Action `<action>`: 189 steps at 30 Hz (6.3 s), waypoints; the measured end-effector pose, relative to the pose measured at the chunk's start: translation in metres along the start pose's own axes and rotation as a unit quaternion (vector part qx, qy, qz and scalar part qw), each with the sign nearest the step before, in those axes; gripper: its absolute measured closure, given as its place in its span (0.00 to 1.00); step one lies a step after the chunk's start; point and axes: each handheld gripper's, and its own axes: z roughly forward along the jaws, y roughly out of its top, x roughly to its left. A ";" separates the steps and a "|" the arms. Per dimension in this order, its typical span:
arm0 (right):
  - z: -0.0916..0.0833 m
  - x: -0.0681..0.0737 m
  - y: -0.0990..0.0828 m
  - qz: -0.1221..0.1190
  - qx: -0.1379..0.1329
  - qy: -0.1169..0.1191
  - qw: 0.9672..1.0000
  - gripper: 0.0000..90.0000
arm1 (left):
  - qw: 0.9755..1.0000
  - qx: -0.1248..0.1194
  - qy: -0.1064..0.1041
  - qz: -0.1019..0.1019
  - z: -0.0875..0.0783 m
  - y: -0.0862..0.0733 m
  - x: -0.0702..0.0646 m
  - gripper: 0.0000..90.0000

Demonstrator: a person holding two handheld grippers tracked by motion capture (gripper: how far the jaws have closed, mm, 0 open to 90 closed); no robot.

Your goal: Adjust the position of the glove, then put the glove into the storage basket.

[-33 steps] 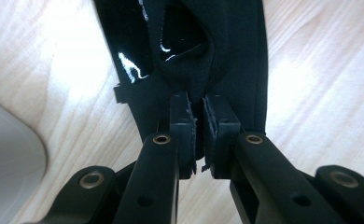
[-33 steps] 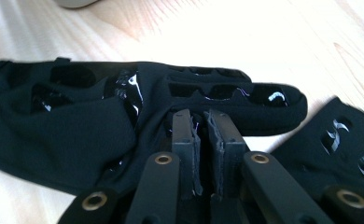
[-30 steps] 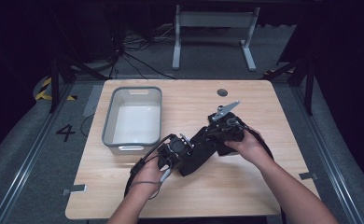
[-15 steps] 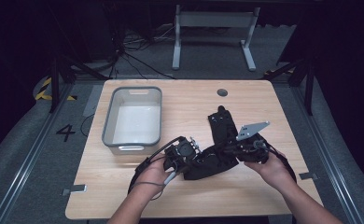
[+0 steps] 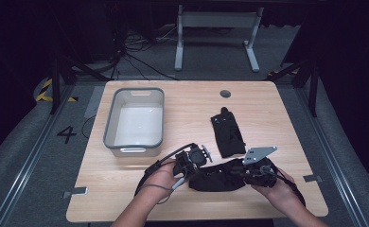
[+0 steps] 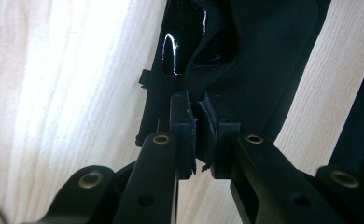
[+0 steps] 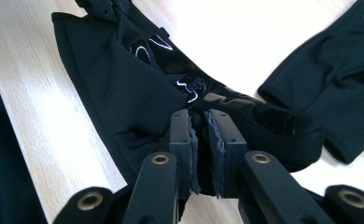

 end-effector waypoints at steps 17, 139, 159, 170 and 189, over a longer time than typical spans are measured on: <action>0.013 0.006 -0.021 0.048 0.035 -0.004 0.998 0.80 | 0.999 0.013 -0.031 -0.019 0.011 -0.002 0.010 0.86; 0.117 -0.112 0.090 0.089 0.153 -0.040 0.983 0.87 | 0.977 -0.113 0.002 -0.179 -0.037 -0.067 0.048 0.60; 0.050 -0.117 0.097 0.102 0.065 -0.026 0.992 0.97 | 0.978 -0.115 0.002 -0.175 -0.037 -0.063 0.048 0.59; 0.017 -0.108 0.089 0.112 0.010 0.027 0.993 0.97 | 0.980 -0.112 -0.004 -0.166 -0.033 -0.055 0.048 0.59; -0.001 -0.143 0.033 0.182 0.009 -0.006 0.983 0.97 | 0.981 -0.108 -0.010 -0.158 -0.028 -0.047 0.048 0.59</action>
